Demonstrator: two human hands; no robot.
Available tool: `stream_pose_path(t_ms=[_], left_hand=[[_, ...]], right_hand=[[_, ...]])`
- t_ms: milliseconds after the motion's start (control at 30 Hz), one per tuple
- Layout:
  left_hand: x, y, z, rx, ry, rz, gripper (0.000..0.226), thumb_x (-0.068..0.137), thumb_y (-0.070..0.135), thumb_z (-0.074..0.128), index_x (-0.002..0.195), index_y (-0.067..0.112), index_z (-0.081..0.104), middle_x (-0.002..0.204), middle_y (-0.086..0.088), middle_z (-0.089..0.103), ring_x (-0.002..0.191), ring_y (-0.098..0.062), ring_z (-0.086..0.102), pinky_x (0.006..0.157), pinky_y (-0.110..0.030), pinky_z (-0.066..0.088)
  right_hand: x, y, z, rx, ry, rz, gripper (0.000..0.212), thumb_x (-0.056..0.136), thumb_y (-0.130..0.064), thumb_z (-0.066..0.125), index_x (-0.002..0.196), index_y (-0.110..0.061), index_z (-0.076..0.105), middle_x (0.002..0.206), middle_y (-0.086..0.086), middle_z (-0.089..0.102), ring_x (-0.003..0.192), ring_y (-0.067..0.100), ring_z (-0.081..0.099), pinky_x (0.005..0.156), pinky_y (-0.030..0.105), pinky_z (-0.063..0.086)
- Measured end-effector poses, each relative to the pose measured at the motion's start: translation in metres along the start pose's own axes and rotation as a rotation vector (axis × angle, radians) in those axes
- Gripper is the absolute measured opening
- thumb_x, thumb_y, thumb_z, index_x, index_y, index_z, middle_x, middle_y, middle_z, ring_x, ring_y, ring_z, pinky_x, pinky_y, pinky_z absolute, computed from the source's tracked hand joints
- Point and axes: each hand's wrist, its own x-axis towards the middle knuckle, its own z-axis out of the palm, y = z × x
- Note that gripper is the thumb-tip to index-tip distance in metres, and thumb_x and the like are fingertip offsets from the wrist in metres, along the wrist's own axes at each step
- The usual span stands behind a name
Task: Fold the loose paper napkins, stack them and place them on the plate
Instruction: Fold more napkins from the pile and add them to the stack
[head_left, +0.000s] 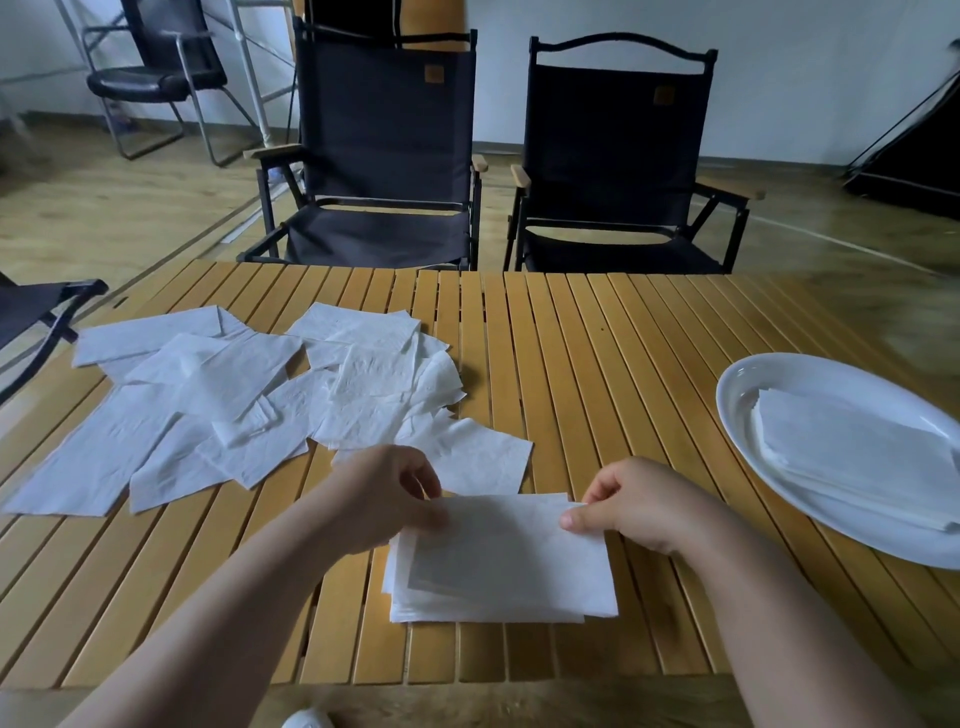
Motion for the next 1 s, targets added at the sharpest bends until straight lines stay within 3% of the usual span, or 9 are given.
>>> stream_pose_path(t_ms=[100,167,367,500,767,867,1000], left_hand=[[0.001,-0.001,0.001,0.055,0.010,0.016,0.015,0.083,0.034,0.077,0.094,0.028,0.068,0.096,0.009,0.066,0.087,-0.010,0.063,0.077,-0.026,0.058],[0.002,0.000,0.001,0.071,-0.001,0.017,0.012,0.085,0.033,0.076,0.092,0.030,0.067,0.096,0.010,0.066,0.089,-0.009,0.062,0.079,-0.023,0.055],[0.001,0.000,0.001,0.075,-0.005,0.028,0.019,0.086,0.034,0.074,0.101,0.030,0.065,0.100,0.011,0.062,0.084,-0.007,0.059,0.063,-0.017,0.049],[0.001,-0.001,0.002,0.118,-0.005,0.032,0.018,0.085,0.037,0.074,0.099,0.030,0.065,0.100,0.011,0.061,0.087,-0.008,0.058,0.069,-0.019,0.049],[0.000,-0.001,-0.001,0.117,0.011,0.078,0.013,0.088,0.033,0.071,0.086,0.039,0.059,0.097,0.016,0.060,0.086,-0.004,0.057,0.064,-0.014,0.040],[-0.001,-0.001,-0.004,0.102,0.006,0.095,0.011,0.088,0.033,0.071,0.090,0.037,0.061,0.094,0.019,0.061,0.086,-0.001,0.058,0.067,-0.013,0.043],[-0.005,-0.001,-0.008,0.048,-0.024,0.089,0.008,0.089,0.034,0.070,0.097,0.034,0.070,0.089,0.019,0.066,0.081,0.001,0.061,0.063,-0.009,0.042]], right_hand=[[0.000,-0.001,-0.002,0.003,0.038,-0.014,0.024,0.082,-0.038,0.078,0.082,-0.019,0.065,0.087,0.000,0.067,0.079,0.016,0.060,0.063,0.028,0.044],[-0.002,-0.002,-0.003,-0.004,0.056,-0.026,0.022,0.084,-0.036,0.078,0.081,-0.018,0.064,0.085,0.000,0.066,0.076,0.015,0.057,0.060,0.026,0.041],[-0.004,-0.003,-0.002,-0.039,0.090,-0.050,0.014,0.085,-0.030,0.078,0.082,-0.021,0.067,0.090,-0.003,0.068,0.086,0.012,0.062,0.062,0.024,0.043],[-0.004,-0.002,-0.002,-0.051,0.102,-0.089,0.010,0.086,-0.030,0.076,0.081,-0.025,0.068,0.090,-0.007,0.068,0.087,0.010,0.061,0.066,0.024,0.046],[-0.005,-0.001,-0.005,0.050,0.094,-0.177,0.011,0.086,-0.030,0.076,0.079,-0.025,0.069,0.086,-0.008,0.069,0.086,0.011,0.063,0.067,0.025,0.045],[-0.007,-0.003,-0.006,0.052,0.094,-0.213,0.012,0.087,-0.031,0.075,0.080,-0.024,0.069,0.089,-0.008,0.068,0.087,0.009,0.060,0.066,0.024,0.042],[-0.006,-0.004,-0.006,0.115,0.103,-0.247,0.012,0.090,-0.031,0.071,0.081,-0.024,0.066,0.076,-0.008,0.068,0.071,0.004,0.058,0.062,0.023,0.040]])
